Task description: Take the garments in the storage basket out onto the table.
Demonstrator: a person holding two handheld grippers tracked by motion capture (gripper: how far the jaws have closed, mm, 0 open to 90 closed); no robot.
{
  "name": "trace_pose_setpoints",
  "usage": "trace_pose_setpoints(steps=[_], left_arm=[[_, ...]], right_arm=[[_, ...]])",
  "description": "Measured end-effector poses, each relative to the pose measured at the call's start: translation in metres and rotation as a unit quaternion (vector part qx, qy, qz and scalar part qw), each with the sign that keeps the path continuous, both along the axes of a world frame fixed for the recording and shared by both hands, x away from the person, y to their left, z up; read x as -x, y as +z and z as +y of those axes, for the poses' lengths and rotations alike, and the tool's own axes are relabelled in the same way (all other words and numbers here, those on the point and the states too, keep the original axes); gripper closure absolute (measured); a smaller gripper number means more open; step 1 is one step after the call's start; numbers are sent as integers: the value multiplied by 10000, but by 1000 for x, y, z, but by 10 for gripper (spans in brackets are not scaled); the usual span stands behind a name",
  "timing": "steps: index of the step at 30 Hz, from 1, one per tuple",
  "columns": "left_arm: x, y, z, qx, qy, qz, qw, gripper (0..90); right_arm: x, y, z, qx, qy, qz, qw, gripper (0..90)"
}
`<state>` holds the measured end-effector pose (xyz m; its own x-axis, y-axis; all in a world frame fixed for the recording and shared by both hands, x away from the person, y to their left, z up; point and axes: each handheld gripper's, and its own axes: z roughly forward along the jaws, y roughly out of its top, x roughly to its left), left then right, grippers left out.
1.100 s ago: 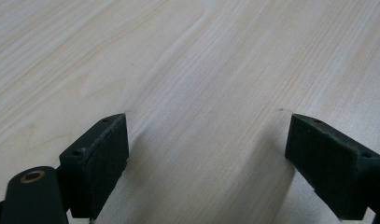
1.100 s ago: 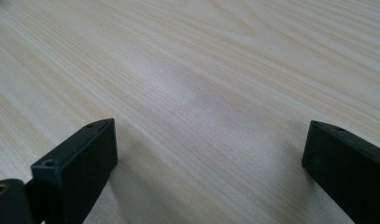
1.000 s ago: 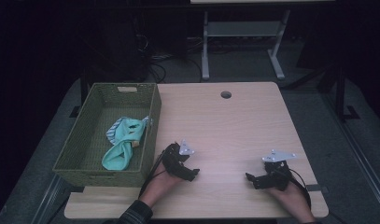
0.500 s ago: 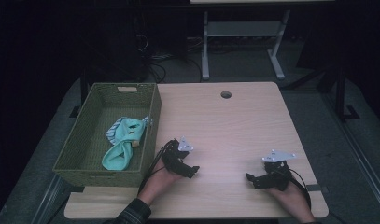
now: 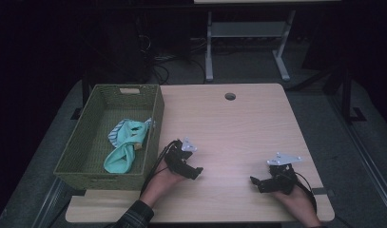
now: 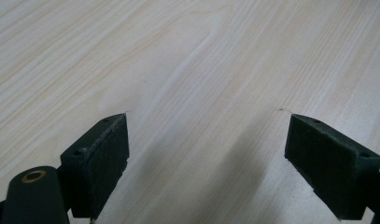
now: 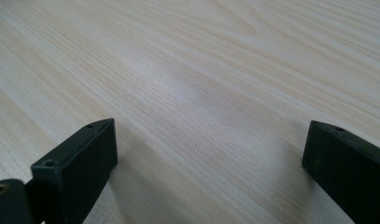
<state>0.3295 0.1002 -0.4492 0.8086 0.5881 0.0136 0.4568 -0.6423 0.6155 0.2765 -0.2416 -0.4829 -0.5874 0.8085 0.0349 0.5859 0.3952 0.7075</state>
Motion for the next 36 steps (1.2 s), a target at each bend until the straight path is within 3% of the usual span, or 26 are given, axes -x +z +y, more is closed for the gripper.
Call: trace_pose_setpoints(steps=[9,36], left_arm=[[-5,5,1,113,76,76,9999,130],[-8,18,1,87,-9,190,9998,135]], right_arm=[[0,0,0,-2,-1,3,10000,28],[0,0,0,14,9,6,10000,28]])
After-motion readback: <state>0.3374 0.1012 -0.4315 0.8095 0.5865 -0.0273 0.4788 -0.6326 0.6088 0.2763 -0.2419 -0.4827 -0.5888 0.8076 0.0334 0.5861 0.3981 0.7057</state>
